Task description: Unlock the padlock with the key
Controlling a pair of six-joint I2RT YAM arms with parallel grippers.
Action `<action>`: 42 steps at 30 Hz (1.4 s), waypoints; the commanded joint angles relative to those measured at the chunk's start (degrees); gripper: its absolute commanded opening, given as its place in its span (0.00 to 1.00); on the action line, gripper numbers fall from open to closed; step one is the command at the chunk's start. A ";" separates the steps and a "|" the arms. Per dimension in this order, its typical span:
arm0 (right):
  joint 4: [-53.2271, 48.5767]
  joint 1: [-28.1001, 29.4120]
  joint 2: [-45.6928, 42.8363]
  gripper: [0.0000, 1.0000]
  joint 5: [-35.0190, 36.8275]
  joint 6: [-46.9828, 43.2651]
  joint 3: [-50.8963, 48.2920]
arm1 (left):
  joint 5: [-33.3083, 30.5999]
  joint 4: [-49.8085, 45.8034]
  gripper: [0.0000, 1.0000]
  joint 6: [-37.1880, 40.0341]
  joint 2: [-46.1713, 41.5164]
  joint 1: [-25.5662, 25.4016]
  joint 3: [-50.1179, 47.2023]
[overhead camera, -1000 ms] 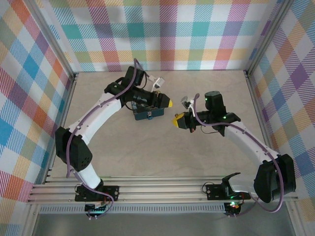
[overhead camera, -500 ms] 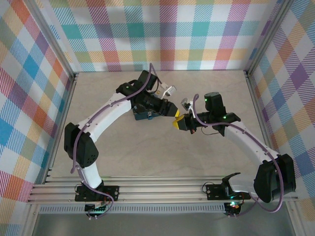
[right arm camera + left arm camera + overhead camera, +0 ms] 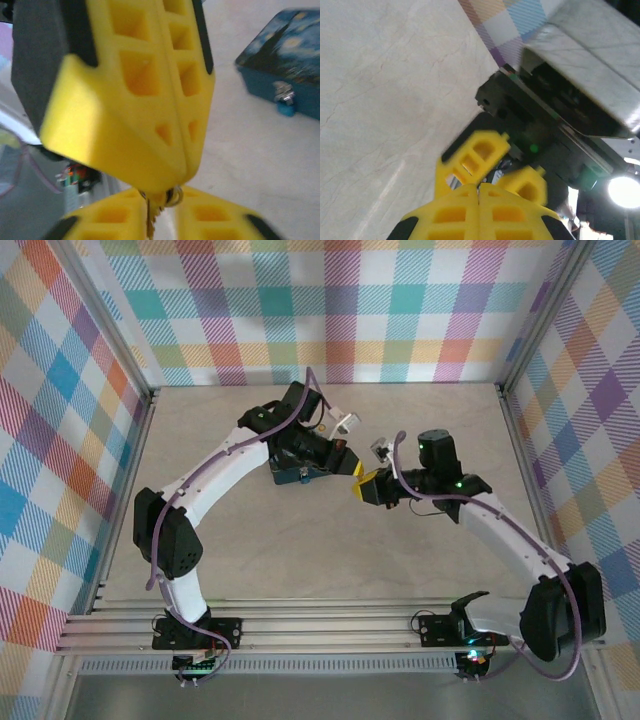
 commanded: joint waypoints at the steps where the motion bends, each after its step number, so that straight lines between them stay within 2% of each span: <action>1: 9.40 -0.17 -4.80 0.44 10.27 9.40 -3.36 | -1.33 8.31 0.00 -8.61 -2.97 1.93 -5.00; 4: 12.86 -0.29 -9.19 0.57 18.11 19.35 -6.57 | -3.47 18.30 0.00 -15.54 -5.60 3.65 -10.01; 6: 12.88 -0.38 -11.32 0.60 23.71 28.15 -7.75 | -5.39 22.65 0.00 -18.26 -6.87 4.04 -11.97; 8: 12.61 -0.57 -12.21 0.59 25.91 36.30 -8.11 | -6.74 26.33 0.00 -20.25 -7.86 4.04 -13.59; 13: 15.63 -0.56 -9.04 0.56 22.67 51.88 -7.59 | -8.50 42.68 0.00 -27.63 -10.43 4.04 -19.94; 16: 19.17 -0.55 -6.07 0.52 19.91 57.31 -6.41 | -9.25 48.11 0.00 -30.65 -11.06 4.04 -22.05; 20: 23.13 -0.60 -2.65 0.48 16.99 61.72 -3.92 | -8.74 50.05 0.00 -32.68 -10.79 3.95 -22.14; 26: 27.48 -0.57 -0.55 0.47 16.48 64.56 -2.25 | -8.71 50.34 0.00 -33.74 -11.28 3.62 -22.89; 35: 29.02 -0.55 0.54 0.49 15.58 65.84 -0.66 | -9.85 51.19 0.00 -36.16 -12.21 3.12 -23.53; 42: 28.89 -0.57 0.65 0.43 15.20 66.22 0.32 | -13.48 46.68 0.00 -35.75 -12.61 2.81 -23.65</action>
